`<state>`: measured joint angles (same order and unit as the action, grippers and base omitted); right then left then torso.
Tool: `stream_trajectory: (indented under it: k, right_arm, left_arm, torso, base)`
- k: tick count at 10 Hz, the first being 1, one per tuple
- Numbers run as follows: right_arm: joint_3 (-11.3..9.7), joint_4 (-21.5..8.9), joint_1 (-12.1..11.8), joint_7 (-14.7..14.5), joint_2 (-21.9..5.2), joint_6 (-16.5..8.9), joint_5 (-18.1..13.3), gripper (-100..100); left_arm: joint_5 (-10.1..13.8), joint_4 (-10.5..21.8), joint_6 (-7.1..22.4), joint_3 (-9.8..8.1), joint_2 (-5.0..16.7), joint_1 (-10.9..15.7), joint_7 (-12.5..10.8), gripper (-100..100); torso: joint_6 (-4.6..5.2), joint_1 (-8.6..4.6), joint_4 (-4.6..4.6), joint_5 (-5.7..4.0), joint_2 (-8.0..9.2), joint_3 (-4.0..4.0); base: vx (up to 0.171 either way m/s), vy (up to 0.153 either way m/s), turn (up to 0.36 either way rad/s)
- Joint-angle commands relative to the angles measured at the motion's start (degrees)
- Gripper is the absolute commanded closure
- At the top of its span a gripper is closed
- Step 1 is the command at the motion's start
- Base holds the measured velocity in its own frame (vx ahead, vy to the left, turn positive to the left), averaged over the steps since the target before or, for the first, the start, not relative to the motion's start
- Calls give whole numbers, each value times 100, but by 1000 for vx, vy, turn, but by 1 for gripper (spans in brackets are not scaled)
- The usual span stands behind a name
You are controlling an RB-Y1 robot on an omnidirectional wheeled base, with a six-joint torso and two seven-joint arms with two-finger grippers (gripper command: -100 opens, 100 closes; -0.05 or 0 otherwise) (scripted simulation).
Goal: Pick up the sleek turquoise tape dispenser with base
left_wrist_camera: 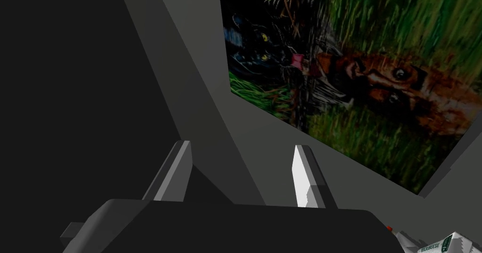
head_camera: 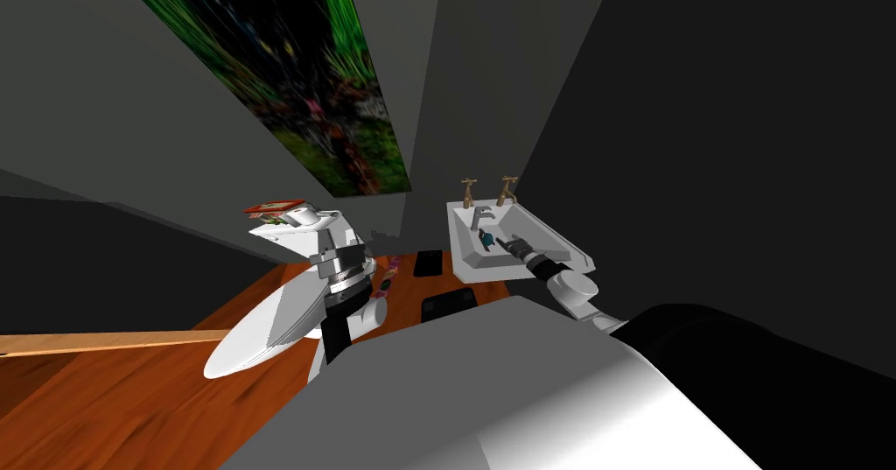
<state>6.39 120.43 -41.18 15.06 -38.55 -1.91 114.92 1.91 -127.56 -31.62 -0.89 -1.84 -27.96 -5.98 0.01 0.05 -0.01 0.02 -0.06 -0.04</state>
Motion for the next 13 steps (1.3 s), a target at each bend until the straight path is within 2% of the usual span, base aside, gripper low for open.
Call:
stream_trajectory:
  k: [1, 2, 3, 5, 6, 7, 9, 10, 12, 13]
  right_arm:
    - [7, -63, -56, 11, -24, -99, 286, -100]
    - [7, -63, -56, 11, -24, -99, 457, -100]
    - [-4, -212, -149, 72, -212, -204, 629, -100]
    - [-4, -212, -149, 72, -212, -204, 955, -100]
    - [-4, -212, -149, 72, -212, -204, 1004, -100]
    - [-18, -367, -245, 135, -397, -302, 1236, -100]
    - [-18, -367, -245, 135, -397, -302, 1509, -100]
    - [-34, -524, -341, 198, -581, -394, 1709, -100]
    - [-34, -524, -341, 198, -581, -394, 1996, -100]
    - [-51, -681, -438, 261, -761, -480, 2190, -100]
  left_arm:
    - [0, 0, 0, 0, 0, 0, 0, 0]
    - [0, 0, 0, 0, 0, 0, 0, 0]
    - [0, 0, 0, 0, 0, 0, 0, 0]
    - [0, 0, 0, 0, 0, 0, 0, 0]
    - [0, 0, 0, -1, 0, 0, 0, 0]
    - [0, 0, 0, 0, 0, 0, 0, 0]
    - [0, 0, 0, 0, 0, 0, 0, 0]
    - [0, 0, 0, -1, 0, 0, 0, 0]
    - [0, 0, 0, 0, 0, -1, 0, 0]
    - [0, 0, 0, -1, 0, -1, 0, 0]
  torso:
    - [0, 0, 0, 0, 0, 0]
    - [2, 0, 0, 0, -1, 0]
    - [3, -3, 1, -1, 3, 1]
    - [2, -3, 0, -1, -1, -1]
    - [3, -3, 1, -1, 3, 1]
    - [3, -3, 2, -1, 7, 4]
    - [2, -3, 0, -1, 2, 1]
    - [3, -4, 1, -1, 3, 1]
    - [3, -2, 0, 0, -2, -1]
    - [3, -3, 1, -1, 3, 1]
  base:
    - [28, 14, 66]
    - [15, 4, -1]
    - [27, 9, 122]
    - [21, 8, 22]
    - [2, 5, -10]
    - [16, 11, 102]
    - [20, 6, 38]
    - [31, 11, 104]
    - [23, 7, 28]
    - [26, 10, 91]
